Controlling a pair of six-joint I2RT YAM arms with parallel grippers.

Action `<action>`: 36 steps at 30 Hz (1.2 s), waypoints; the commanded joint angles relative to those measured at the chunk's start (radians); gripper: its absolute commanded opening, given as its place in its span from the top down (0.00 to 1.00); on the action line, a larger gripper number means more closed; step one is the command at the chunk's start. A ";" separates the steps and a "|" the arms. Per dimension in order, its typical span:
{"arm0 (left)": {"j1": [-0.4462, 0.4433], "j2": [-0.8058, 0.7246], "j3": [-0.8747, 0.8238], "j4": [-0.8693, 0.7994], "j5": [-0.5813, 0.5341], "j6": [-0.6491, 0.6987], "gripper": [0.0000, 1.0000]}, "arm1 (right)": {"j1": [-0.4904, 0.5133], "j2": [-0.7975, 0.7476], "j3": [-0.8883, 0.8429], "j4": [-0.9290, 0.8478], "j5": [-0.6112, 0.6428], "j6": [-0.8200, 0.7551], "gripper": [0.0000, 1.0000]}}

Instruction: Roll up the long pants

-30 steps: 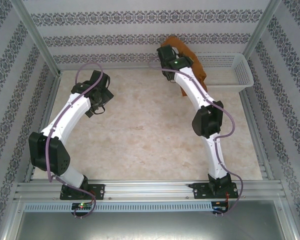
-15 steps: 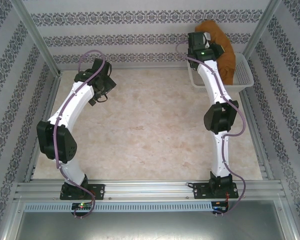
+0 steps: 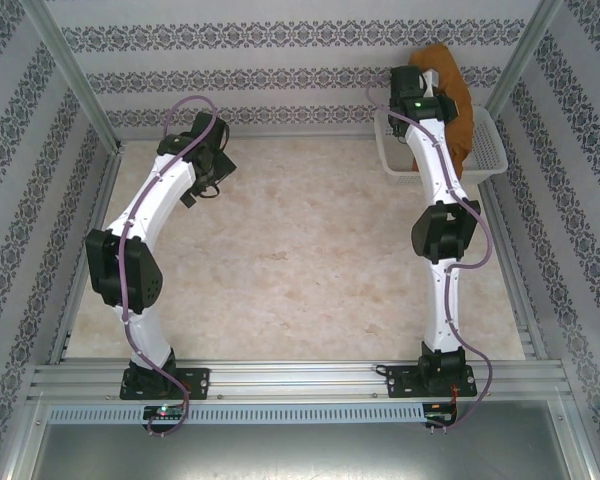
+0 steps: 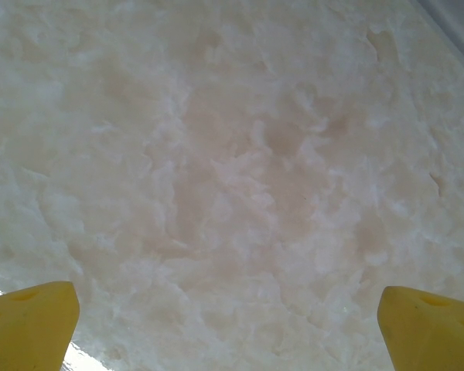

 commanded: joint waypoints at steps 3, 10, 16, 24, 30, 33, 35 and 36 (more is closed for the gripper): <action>0.011 0.028 0.060 -0.061 -0.028 0.032 0.01 | -0.040 -0.067 0.022 -0.110 -0.149 0.434 1.00; 0.011 0.024 0.048 -0.063 -0.027 0.031 0.01 | -0.130 -0.181 -0.181 -0.019 -0.604 0.765 1.00; 0.011 0.013 0.041 -0.061 -0.032 0.041 0.01 | -0.181 -0.223 -0.271 0.098 -0.748 0.915 1.00; 0.011 0.013 0.041 -0.052 -0.026 0.055 0.01 | -0.226 -0.231 -0.271 0.223 -0.861 1.073 1.00; 0.012 0.010 0.038 -0.046 -0.021 0.064 0.01 | -0.227 -0.241 -0.282 0.339 -0.824 1.150 1.00; 0.013 0.007 0.038 -0.045 -0.023 0.074 0.01 | -0.225 -0.220 -0.240 0.377 -0.782 1.172 1.00; 0.015 0.005 0.040 -0.043 -0.023 0.078 0.01 | -0.226 -0.198 -0.204 0.393 -0.755 1.184 1.00; 0.016 0.003 0.040 -0.042 -0.023 0.081 0.01 | -0.226 -0.188 -0.186 0.406 -0.745 1.195 1.00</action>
